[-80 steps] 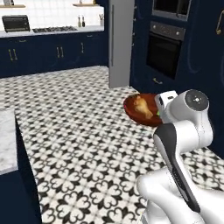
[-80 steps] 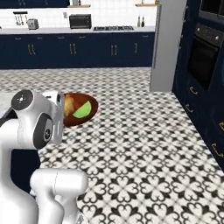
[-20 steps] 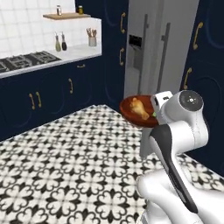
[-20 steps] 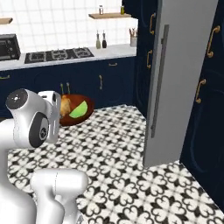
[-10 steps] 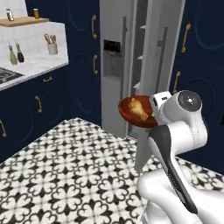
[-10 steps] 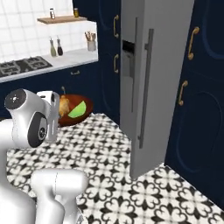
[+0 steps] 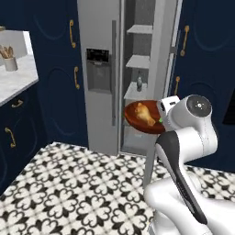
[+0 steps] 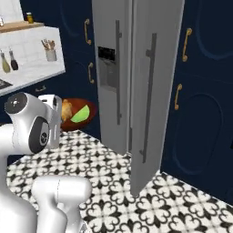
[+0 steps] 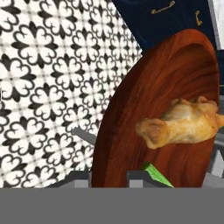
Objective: Pick the chicken drumstick and lemon wedge from their plates and place them in the bowl. Then put the bowl in the fridge.
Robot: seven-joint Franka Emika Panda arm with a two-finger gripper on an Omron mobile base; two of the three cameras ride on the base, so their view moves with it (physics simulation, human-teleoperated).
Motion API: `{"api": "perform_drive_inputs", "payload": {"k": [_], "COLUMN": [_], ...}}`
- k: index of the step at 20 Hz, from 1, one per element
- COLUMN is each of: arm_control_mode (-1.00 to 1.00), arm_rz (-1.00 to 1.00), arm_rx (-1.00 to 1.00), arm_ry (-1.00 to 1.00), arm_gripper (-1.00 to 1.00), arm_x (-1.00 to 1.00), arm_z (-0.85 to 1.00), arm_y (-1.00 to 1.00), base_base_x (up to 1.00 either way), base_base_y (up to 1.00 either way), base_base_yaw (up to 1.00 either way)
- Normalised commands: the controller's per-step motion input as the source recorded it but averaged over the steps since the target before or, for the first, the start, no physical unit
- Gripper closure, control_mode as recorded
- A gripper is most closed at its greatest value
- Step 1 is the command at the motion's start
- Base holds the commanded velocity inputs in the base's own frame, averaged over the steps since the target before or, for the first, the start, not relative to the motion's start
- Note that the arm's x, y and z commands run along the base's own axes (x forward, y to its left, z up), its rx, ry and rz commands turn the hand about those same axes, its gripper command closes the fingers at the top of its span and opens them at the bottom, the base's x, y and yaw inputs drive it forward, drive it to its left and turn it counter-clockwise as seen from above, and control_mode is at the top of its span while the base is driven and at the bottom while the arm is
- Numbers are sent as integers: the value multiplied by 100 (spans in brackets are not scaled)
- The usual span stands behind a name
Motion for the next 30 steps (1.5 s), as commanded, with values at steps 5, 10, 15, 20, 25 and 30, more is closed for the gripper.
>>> {"api": "perform_drive_inputs", "payload": {"k": [5,10,15,20,25,30], "arm_control_mode": [100,100,100,100,100,100], "arm_rz": [0,0,0,0,0,0], "arm_rx": [0,0,0,0,0,0], "arm_ry": [0,0,0,0,0,0], "arm_gripper": [100,100,100,100,100,100], "arm_x": [0,0,0,0,0,0], "arm_z": [0,0,0,0,0,0], "arm_y": [0,0,0,0,0,0], "base_base_x": [55,51,54,61,82,60], "base_base_y": [100,100,99,82,7,2], "base_base_yaw": [-55,-55,-51,-50,-34,-8]}}
